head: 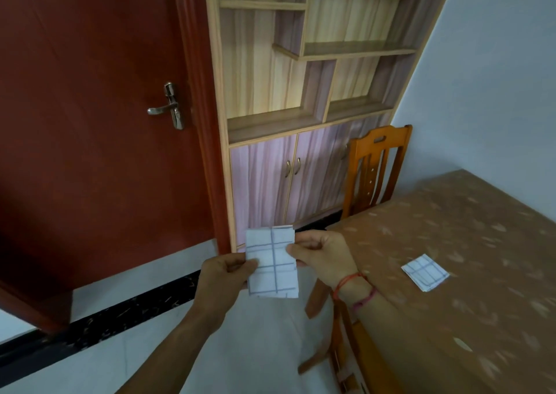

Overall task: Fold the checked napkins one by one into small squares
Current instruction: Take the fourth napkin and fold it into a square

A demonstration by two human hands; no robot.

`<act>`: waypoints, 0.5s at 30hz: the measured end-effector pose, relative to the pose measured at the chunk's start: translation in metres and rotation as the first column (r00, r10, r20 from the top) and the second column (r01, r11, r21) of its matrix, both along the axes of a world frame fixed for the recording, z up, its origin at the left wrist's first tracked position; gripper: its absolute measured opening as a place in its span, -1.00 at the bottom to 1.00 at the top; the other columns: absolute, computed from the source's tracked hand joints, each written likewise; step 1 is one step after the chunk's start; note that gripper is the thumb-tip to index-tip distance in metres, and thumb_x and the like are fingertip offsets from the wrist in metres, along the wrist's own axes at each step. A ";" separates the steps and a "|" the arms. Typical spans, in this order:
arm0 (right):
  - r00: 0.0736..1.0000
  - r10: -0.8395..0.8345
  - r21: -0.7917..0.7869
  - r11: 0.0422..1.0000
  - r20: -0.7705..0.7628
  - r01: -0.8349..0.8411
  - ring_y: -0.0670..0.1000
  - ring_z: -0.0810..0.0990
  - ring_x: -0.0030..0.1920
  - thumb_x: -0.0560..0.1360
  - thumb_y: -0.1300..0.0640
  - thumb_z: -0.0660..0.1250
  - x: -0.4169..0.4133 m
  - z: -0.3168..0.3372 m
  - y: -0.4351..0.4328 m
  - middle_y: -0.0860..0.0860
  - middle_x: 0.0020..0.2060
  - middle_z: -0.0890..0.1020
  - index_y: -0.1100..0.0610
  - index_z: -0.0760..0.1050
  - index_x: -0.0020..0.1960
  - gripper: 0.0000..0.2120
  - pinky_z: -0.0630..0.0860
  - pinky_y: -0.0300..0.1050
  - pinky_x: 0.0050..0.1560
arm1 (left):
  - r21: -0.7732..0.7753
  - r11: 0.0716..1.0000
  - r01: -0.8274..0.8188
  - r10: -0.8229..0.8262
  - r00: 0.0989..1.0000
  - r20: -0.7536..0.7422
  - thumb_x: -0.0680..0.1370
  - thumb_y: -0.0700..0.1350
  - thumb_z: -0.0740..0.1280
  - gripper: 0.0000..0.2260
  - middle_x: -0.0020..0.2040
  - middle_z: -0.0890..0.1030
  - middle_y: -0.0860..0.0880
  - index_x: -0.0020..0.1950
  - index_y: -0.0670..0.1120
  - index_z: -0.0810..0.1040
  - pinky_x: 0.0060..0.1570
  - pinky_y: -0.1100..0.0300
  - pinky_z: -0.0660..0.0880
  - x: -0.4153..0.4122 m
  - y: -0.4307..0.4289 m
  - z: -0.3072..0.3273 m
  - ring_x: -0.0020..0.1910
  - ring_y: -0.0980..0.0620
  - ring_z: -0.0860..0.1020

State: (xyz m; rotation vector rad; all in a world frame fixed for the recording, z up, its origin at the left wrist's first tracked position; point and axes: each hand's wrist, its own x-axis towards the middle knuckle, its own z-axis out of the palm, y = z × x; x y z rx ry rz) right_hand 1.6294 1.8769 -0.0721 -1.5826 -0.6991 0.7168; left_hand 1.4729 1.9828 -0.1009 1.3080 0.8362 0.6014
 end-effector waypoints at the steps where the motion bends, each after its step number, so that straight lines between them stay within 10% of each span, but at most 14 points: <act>1: 1.000 0.007 -0.003 1.000 0.011 -0.007 -0.14 0.67 -0.27 0.42 0.36 0.43 0.005 0.000 0.007 -0.10 -0.36 0.70 0.14 0.66 -0.11 -0.85 0.62 -0.23 -0.20 | 0.004 1.000 0.012 -0.012 1.000 -0.007 0.49 -0.29 0.41 -0.91 -0.19 0.72 0.04 -0.07 -0.13 0.67 -0.25 0.29 0.58 0.005 0.006 -0.001 -0.18 0.07 0.68; 8: 0.990 0.042 -0.074 0.997 0.136 -0.032 0.02 0.67 -0.17 0.35 0.28 0.52 0.069 -0.001 0.062 0.08 -0.24 0.70 0.08 0.66 -0.09 -0.82 0.63 -0.10 -0.11 | 0.061 0.975 0.212 -0.205 0.974 -0.099 0.50 -0.28 0.40 -0.92 -0.12 0.71 -0.10 -0.08 -0.17 0.69 0.01 -0.08 0.60 0.058 0.071 -0.011 -0.05 -0.14 0.67; 15: 0.940 0.218 -0.262 0.954 0.262 -0.148 -0.08 0.67 -0.22 0.40 0.22 0.48 0.164 -0.002 0.120 0.05 -0.23 0.72 0.19 0.69 -0.06 -0.87 0.60 -0.24 -0.19 | 0.212 0.879 0.428 -0.385 0.897 -0.215 0.53 -0.30 0.34 -0.82 -0.14 0.72 0.00 -0.06 -0.08 0.70 -0.14 0.22 0.55 0.157 0.141 0.000 -0.14 0.06 0.67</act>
